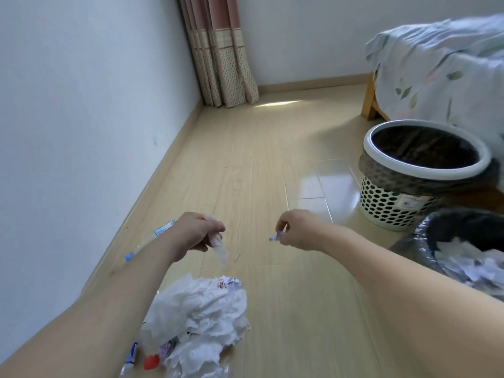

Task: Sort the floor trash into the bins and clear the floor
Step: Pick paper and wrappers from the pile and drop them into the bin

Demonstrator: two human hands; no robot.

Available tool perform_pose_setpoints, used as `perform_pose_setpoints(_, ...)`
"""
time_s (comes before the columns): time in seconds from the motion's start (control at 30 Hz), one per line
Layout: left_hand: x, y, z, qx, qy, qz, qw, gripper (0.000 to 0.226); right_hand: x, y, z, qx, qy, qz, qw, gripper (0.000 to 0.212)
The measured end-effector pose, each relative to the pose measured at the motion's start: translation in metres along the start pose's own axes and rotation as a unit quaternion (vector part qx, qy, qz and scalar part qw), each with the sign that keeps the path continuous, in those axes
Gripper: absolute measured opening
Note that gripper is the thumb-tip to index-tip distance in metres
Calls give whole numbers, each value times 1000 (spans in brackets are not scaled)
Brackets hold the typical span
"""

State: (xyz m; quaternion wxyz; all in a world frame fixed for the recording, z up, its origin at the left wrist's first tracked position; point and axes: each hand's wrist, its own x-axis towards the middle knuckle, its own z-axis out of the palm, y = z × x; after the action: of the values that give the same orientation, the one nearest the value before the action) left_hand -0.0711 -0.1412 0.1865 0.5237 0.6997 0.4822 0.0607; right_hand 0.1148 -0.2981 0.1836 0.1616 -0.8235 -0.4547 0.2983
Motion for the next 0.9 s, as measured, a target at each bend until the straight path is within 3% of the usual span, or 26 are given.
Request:
perform_pose_setpoints(0.1,-11,54,38,-39,-20,12,999,19,-29,23,-65,-29,45,24,998,24)
perform_pose_setpoints(0.23,-23,117,122,-72,-92,46,992,14,-62,95,-119,-72,62,120,988,30)
perform_pose_setpoints(0.33,-26,159,198,-71,-139,59,986,13,-88,162,-139,-77,73,185,977,33)
perform_pose_setpoints(0.4,-24,181,247,-72,-159,69,982,13,-109,198,-147,-71,58,233,968,20)
perform_pose_setpoints(0.53,-24,207,356,-85,-189,49,977,14,-150,273,-159,-39,36,314,948,28)
perform_pose_setpoints(0.63,-26,213,412,-113,-207,24,972,15,-152,303,-156,-32,34,325,944,12)
perform_pose_setpoints(0.73,-26,208,441,-77,-228,-11,971,22,-152,311,-155,-29,11,330,944,8)
perform_pose_setpoints(0.83,-23,203,440,-14,-259,-35,965,33,-148,312,-156,-22,17,336,941,35)
perform_pose_setpoints(0.9,-16,204,423,-33,-251,-29,967,33,-141,309,-157,-15,41,337,940,40)
